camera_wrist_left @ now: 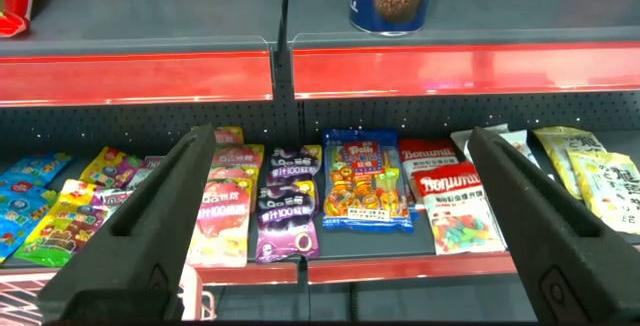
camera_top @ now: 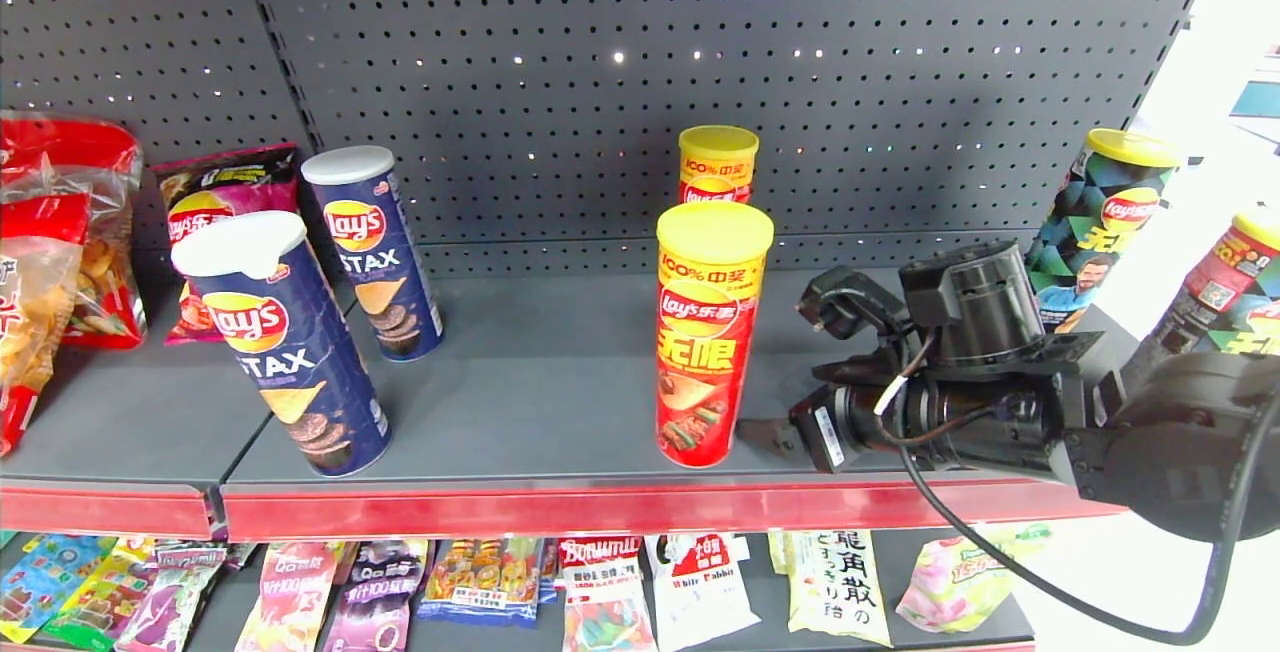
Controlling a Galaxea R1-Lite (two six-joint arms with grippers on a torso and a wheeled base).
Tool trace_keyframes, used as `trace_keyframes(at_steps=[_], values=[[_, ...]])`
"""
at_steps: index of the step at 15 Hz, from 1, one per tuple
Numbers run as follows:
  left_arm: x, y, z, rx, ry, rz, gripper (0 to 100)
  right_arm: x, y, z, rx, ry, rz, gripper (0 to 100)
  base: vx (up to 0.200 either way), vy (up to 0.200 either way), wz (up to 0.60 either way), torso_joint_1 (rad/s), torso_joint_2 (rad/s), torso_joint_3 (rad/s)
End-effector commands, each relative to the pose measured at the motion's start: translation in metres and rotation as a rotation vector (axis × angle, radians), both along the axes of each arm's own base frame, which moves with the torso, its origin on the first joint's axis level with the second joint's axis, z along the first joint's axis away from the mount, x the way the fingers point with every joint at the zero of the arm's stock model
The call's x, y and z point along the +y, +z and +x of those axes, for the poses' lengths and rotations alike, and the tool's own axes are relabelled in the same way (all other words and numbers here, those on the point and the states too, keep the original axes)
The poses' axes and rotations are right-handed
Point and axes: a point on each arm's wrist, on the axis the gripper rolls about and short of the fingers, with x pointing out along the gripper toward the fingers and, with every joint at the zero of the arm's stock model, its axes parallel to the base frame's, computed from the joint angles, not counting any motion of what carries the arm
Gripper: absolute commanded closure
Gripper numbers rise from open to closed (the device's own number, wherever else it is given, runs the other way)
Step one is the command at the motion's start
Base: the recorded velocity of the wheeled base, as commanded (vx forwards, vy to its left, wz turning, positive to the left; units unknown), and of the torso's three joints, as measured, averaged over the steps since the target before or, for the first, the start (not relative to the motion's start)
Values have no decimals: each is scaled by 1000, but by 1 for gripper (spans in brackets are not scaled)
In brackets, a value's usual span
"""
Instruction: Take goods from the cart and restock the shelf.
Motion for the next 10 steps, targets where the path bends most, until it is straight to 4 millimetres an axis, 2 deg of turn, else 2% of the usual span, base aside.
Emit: trace_keyframes(at_steps=[1, 10], values=[[0, 0, 0, 1, 1, 0, 0, 1, -1, 1, 2, 1, -1, 0, 0, 0, 0, 0, 0, 0], [0, 0, 0, 1, 1, 0, 0, 3, 0, 0, -2, 9, 1, 0, 0, 0, 0, 0, 0, 0]])
